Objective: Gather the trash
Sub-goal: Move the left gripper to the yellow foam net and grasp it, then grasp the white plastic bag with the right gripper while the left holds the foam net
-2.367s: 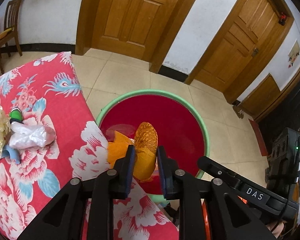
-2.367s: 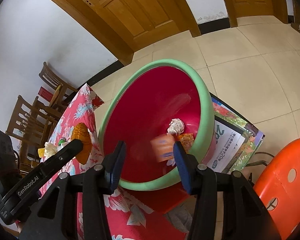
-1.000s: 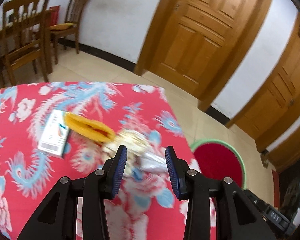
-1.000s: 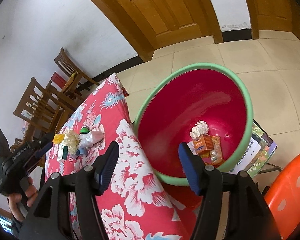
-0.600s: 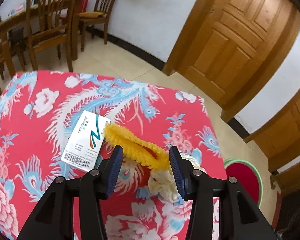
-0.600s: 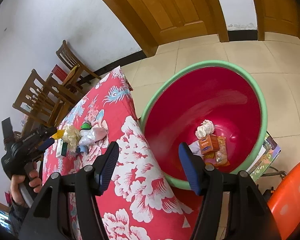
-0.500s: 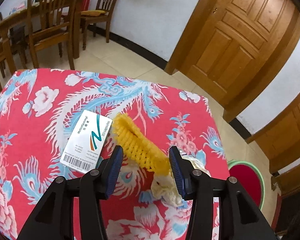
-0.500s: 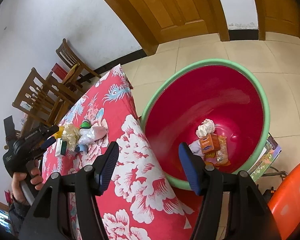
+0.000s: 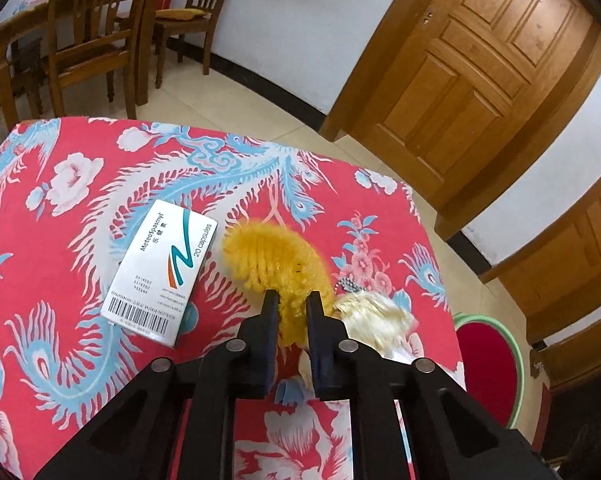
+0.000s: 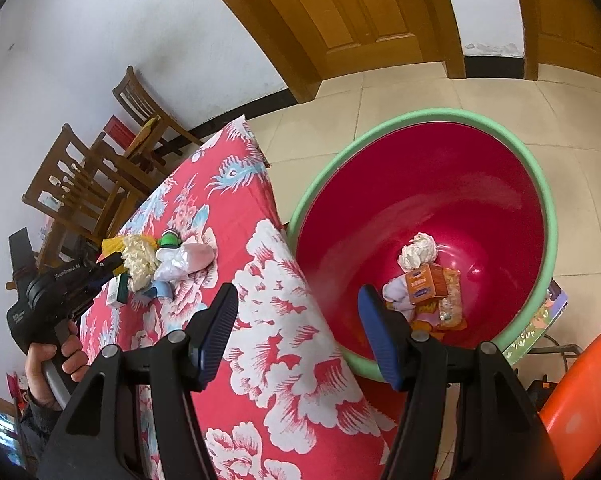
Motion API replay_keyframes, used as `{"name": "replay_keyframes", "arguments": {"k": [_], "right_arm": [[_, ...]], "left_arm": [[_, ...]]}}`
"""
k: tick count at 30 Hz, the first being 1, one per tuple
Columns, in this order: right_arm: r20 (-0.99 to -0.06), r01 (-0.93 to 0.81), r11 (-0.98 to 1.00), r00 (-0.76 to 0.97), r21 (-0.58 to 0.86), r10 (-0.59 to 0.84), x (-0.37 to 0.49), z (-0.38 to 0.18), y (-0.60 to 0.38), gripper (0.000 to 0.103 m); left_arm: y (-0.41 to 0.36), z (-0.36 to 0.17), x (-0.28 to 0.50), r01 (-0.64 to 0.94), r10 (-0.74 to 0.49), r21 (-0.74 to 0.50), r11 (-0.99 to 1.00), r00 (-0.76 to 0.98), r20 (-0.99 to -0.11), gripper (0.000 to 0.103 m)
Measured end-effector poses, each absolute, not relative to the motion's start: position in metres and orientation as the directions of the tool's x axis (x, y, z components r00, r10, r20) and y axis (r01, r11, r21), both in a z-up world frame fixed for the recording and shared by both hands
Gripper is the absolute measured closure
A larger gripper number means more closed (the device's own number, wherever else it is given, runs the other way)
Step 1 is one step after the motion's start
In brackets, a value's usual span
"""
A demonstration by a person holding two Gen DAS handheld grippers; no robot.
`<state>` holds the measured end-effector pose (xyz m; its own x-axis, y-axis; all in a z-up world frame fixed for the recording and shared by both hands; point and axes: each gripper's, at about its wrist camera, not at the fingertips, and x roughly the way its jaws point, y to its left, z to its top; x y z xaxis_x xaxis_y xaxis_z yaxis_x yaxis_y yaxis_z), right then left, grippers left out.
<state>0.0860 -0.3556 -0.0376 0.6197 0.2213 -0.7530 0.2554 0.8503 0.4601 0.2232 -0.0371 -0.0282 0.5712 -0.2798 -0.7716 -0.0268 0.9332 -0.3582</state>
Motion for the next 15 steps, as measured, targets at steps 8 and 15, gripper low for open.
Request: {"name": "replay_keyframes", "arguments": {"k": [8,15], "right_arm": [[-0.752,0.215,0.872,0.620,0.439,0.226,0.096,-0.032,-0.338,0.038],[-0.752,0.170,0.889,0.613,0.424,0.241,0.110,-0.027,-0.317,0.038]], "left_arm": [[-0.032,-0.007,0.198,0.012,-0.266,-0.335,0.942,0.636,-0.724,0.091],[-0.017,0.007,0.175,0.011,-0.260,-0.345,0.939,0.678,-0.687,0.091]]}}
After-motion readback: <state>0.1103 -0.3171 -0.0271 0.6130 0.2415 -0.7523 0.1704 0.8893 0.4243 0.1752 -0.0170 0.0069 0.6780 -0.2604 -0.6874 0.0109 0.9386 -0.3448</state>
